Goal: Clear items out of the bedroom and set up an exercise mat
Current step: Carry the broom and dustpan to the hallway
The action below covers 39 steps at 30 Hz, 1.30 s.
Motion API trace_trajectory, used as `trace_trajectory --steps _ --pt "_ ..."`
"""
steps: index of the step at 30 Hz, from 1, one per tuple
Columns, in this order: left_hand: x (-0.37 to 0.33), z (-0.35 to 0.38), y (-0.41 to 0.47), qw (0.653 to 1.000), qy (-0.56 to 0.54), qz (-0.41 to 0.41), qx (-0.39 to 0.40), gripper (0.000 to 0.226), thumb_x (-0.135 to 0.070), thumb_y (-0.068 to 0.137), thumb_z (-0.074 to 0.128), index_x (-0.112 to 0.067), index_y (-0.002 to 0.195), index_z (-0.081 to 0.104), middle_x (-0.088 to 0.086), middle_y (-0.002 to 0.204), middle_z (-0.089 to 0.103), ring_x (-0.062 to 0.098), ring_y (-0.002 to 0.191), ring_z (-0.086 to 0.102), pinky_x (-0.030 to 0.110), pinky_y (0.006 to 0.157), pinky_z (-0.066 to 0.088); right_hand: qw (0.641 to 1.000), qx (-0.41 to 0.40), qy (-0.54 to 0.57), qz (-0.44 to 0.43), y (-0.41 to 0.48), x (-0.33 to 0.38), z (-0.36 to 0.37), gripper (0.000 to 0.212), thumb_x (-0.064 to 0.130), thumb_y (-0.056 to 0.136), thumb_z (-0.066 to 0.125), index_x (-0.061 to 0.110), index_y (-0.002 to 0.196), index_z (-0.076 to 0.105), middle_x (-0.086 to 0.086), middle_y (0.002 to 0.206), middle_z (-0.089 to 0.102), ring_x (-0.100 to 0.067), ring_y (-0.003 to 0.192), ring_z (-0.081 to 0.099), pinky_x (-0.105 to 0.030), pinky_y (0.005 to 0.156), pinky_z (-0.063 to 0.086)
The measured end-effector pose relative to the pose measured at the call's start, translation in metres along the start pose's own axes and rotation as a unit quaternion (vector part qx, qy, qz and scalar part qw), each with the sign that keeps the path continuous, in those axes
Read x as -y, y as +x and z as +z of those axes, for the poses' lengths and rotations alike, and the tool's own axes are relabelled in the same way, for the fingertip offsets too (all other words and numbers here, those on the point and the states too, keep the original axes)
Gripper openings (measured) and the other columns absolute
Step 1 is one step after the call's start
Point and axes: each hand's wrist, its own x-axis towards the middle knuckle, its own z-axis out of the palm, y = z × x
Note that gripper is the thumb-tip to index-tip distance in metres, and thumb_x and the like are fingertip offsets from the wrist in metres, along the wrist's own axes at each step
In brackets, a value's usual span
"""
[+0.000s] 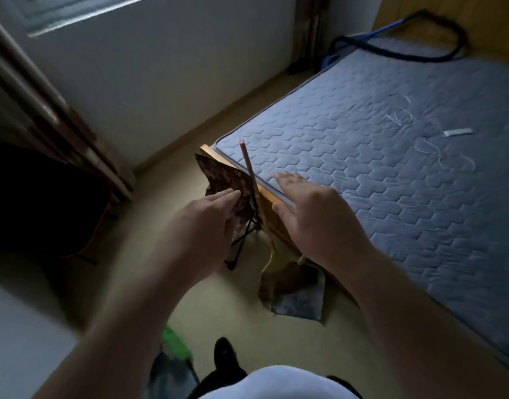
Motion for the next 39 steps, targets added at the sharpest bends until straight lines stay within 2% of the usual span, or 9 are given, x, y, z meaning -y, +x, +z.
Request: trace_trajectory --steps 4,7,11,14,20,28,33,37,39 --pt "0.034 -0.010 0.058 0.997 -0.005 0.069 0.021 0.045 -0.020 0.094 0.059 -0.024 0.139 0.057 -0.008 0.140 0.058 0.018 0.124 0.058 0.029 0.097 0.047 0.998 0.009 -0.022 0.064 0.037 0.017 0.010 0.053 0.021 0.094 0.066 0.010 0.144 0.051 -0.006 0.144 0.055 -0.016 0.136 0.049 -0.018 0.109 0.027" --pt "0.044 -0.002 0.101 0.994 -0.015 0.096 0.040 0.046 -0.023 0.096 0.057 -0.027 0.142 0.054 -0.010 0.144 0.054 0.015 0.130 0.053 0.028 0.102 0.043 0.994 -0.001 -0.032 0.105 0.058 0.014 0.013 0.053 0.022 0.096 0.064 0.012 0.146 0.049 -0.005 0.147 0.052 -0.014 0.138 0.046 -0.017 0.108 0.026" --pt "0.047 0.024 0.143 0.988 -0.024 0.133 0.075 0.047 -0.024 0.096 0.057 -0.027 0.142 0.053 -0.008 0.143 0.055 0.016 0.132 0.052 0.033 0.105 0.045 0.990 -0.006 -0.046 0.133 0.083 0.000 0.021 0.052 0.021 0.097 0.062 0.013 0.146 0.048 -0.004 0.148 0.051 -0.015 0.139 0.046 -0.017 0.105 0.026" --pt "0.049 0.039 0.173 0.987 -0.024 0.128 0.097 0.048 -0.024 0.095 0.057 -0.026 0.143 0.052 -0.006 0.143 0.055 0.018 0.133 0.051 0.038 0.107 0.045 0.990 0.002 -0.030 0.141 0.108 -0.016 0.029 0.051 0.020 0.098 0.060 0.012 0.147 0.047 -0.005 0.150 0.049 -0.015 0.140 0.044 -0.021 0.110 0.029" --pt "0.076 0.056 0.230 0.984 -0.014 0.119 0.135 0.046 -0.024 0.095 0.057 -0.024 0.141 0.055 -0.004 0.140 0.059 0.017 0.130 0.053 0.033 0.106 0.044 0.986 0.032 -0.006 0.163 0.164 -0.035 0.058 0.051 0.022 0.100 0.055 0.014 0.150 0.043 -0.004 0.153 0.045 -0.015 0.143 0.039 -0.031 0.113 0.035" --pt "0.151 0.120 0.367 0.980 -0.037 0.022 0.195 0.042 -0.026 0.095 0.058 -0.023 0.137 0.058 0.009 0.128 0.067 0.027 0.120 0.060 0.035 0.097 0.048 0.971 0.060 -0.006 0.233 0.261 -0.071 0.105 0.049 0.020 0.102 0.051 0.018 0.150 0.041 0.000 0.154 0.044 -0.014 0.143 0.038 -0.034 0.110 0.038" --pt "0.202 0.200 0.478 0.964 -0.072 -0.060 0.249 0.029 -0.025 0.095 0.055 -0.013 0.120 0.066 0.013 0.112 0.071 0.033 0.108 0.063 0.032 0.079 0.044 0.949 0.053 0.007 0.309 0.326 -0.096 0.152 0.048 0.020 0.102 0.050 0.017 0.149 0.041 -0.001 0.155 0.043 -0.014 0.144 0.037 -0.032 0.112 0.036" --pt "0.235 0.268 0.542 0.946 -0.059 -0.136 0.287 0.046 -0.033 0.098 0.052 -0.006 0.136 0.052 0.017 0.132 0.061 0.036 0.124 0.054 0.036 0.096 0.043 0.939 0.095 0.029 0.328 0.365 -0.111 0.187 0.050 0.021 0.103 0.049 0.017 0.152 0.037 0.000 0.157 0.039 -0.014 0.146 0.031 -0.031 0.115 0.032" --pt "0.244 0.295 0.562 0.935 -0.080 -0.192 0.286 0.048 -0.032 0.096 0.053 -0.004 0.135 0.048 0.019 0.132 0.059 0.037 0.125 0.052 0.037 0.097 0.042 0.934 0.106 0.034 0.339 0.379 -0.119 0.201 0.050 0.021 0.103 0.048 0.017 0.152 0.037 0.001 0.157 0.039 -0.014 0.147 0.031 -0.032 0.115 0.033"
